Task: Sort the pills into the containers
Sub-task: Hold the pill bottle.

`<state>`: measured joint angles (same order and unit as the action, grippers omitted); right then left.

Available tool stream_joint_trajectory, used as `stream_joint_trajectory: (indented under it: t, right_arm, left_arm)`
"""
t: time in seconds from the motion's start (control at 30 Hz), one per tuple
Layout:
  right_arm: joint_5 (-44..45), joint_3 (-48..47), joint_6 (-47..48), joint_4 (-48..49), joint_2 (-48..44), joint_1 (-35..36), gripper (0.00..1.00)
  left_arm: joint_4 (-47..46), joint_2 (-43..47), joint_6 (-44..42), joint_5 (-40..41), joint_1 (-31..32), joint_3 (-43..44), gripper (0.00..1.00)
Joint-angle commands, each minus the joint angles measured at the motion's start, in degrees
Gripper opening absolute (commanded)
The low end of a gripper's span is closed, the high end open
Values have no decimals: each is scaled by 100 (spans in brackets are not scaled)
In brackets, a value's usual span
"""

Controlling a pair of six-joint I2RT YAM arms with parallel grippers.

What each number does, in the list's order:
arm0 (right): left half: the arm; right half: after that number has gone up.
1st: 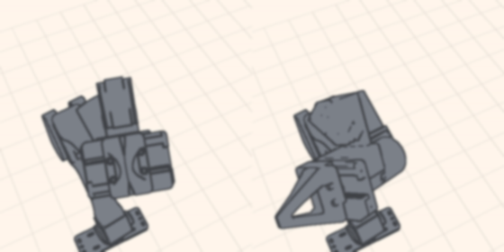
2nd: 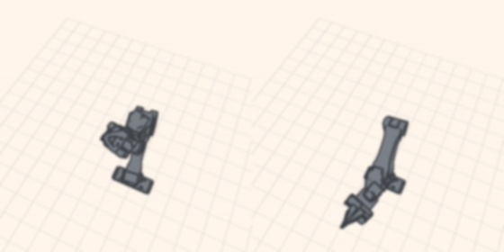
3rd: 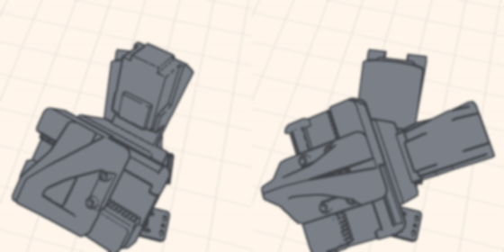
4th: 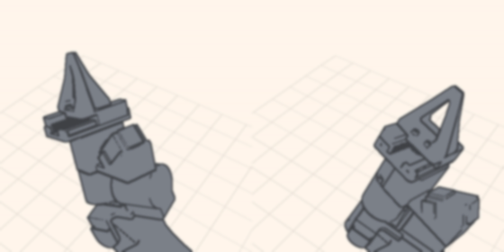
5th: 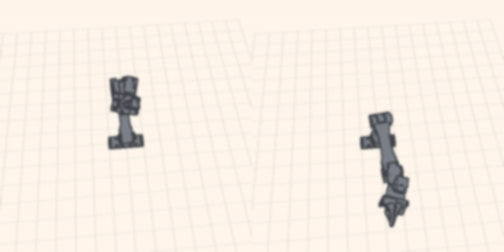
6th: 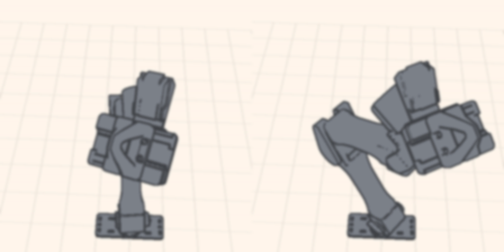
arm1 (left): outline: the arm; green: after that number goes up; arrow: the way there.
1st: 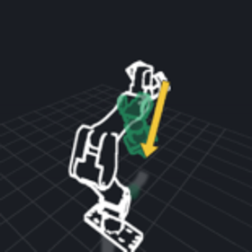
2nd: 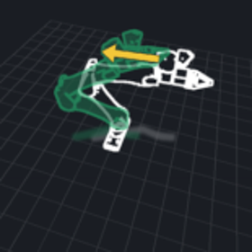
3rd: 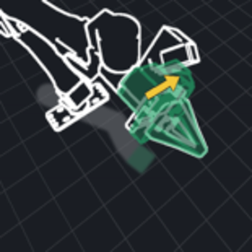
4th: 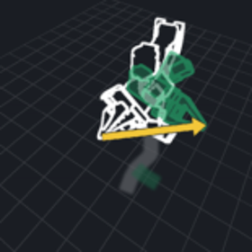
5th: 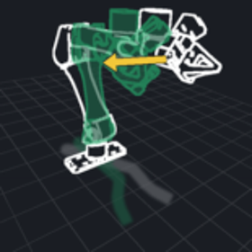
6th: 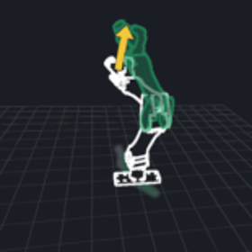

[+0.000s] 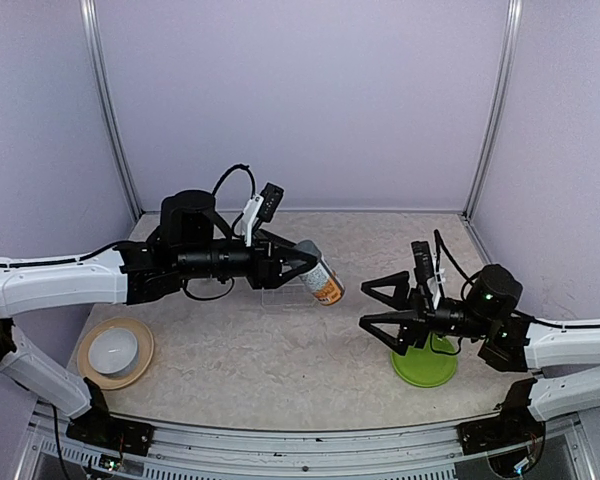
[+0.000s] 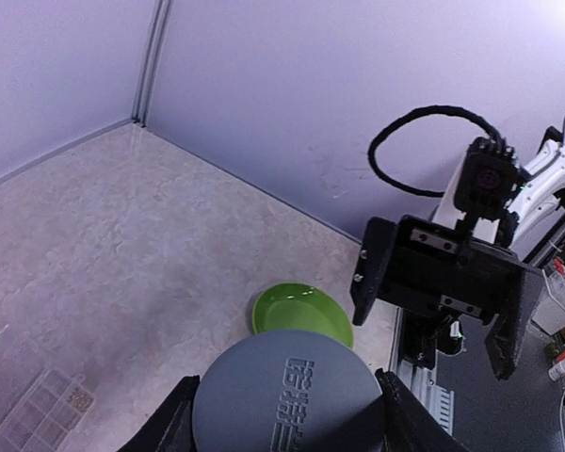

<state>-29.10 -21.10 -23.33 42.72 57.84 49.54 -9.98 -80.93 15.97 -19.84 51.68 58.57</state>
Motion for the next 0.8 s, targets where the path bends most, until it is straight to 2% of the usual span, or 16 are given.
stream_joint_trajectory:
  t: [0.0,0.43,0.77]
  right_arm:
    - [-578,96,-432,820,46,-150,100]
    - [-1067,123,-828,1719,377,-160,100]
    - [-1384,25,-1380,2654,1085,-145,100]
  left_arm:
    - [-755,258,-66,-551,249,-124,26]
    - [-1389,124,258,-1134,686,47,26]
    - [-1697,-73,319,-937,927,86,26]
